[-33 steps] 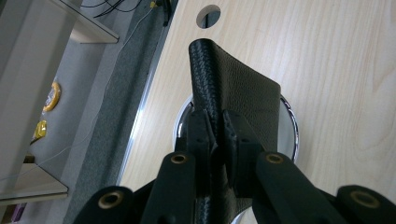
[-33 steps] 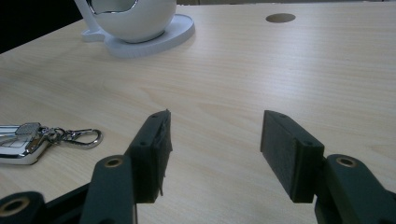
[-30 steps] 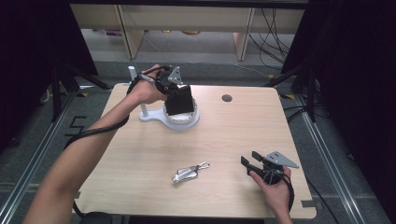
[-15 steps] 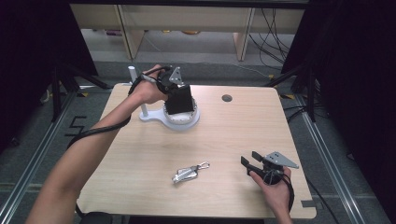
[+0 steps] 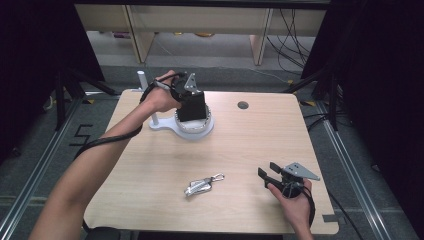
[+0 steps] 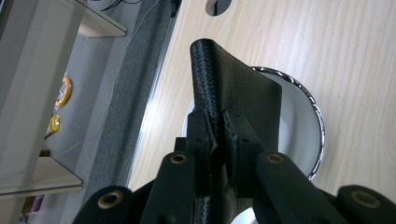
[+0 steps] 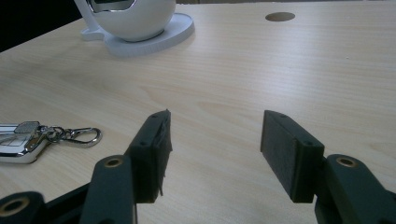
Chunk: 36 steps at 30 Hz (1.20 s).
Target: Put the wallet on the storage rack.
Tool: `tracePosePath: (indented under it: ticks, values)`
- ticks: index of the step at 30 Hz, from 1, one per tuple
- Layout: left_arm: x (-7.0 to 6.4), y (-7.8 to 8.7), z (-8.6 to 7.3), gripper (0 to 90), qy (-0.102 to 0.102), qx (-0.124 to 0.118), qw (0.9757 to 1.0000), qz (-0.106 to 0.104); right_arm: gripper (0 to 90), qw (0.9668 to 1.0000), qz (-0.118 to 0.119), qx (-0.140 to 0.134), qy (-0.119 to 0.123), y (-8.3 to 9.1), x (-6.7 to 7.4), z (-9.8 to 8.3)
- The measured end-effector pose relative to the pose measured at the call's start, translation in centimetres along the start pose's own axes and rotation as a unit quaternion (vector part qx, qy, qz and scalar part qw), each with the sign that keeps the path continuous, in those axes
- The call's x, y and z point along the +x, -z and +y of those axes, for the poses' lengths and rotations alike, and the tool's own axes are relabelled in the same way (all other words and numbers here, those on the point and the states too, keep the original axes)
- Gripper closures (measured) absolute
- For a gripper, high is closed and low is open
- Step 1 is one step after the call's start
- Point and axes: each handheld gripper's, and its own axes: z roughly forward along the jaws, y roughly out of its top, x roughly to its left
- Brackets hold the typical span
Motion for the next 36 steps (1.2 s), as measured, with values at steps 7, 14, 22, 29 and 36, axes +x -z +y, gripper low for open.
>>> tracePosePath:
  ticks: [7, 14, 22, 29, 36]
  values:
    - [-0.5, -1.2, -0.3, 80.6, 0.009, 0.002, 0.9999, -0.011, 44.1, 0.9999, -0.005, -0.01, 0.01, -0.2, -0.2, -0.1]
    - [-1.2, -2.7, -0.9, 78.8, 0.016, 0.007, 0.9995, -0.026, 44.0, 0.9996, -0.009, -0.005, 0.027, -0.1, -0.4, 0.0]
    - [-1.0, -2.9, -1.0, 75.5, 0.037, 0.01, 0.9989, -0.028, 43.5, 1.0, -0.003, 0.006, -0.002, 0.0, 0.0, -0.1]
    - [-1.2, -2.3, -0.9, 52.7, 0.071, -0.01, 0.9974, -0.012, 43.1, 0.9999, -0.004, 0.009, -0.008, 0.1, 0.0, -0.1]
    - [-1.8, -1.2, -1.7, 36.3, 0.137, -0.021, 0.9903, 0.005, 42.9, 0.9999, -0.008, 0.006, 0.006, 0.0, -0.1, -0.1]
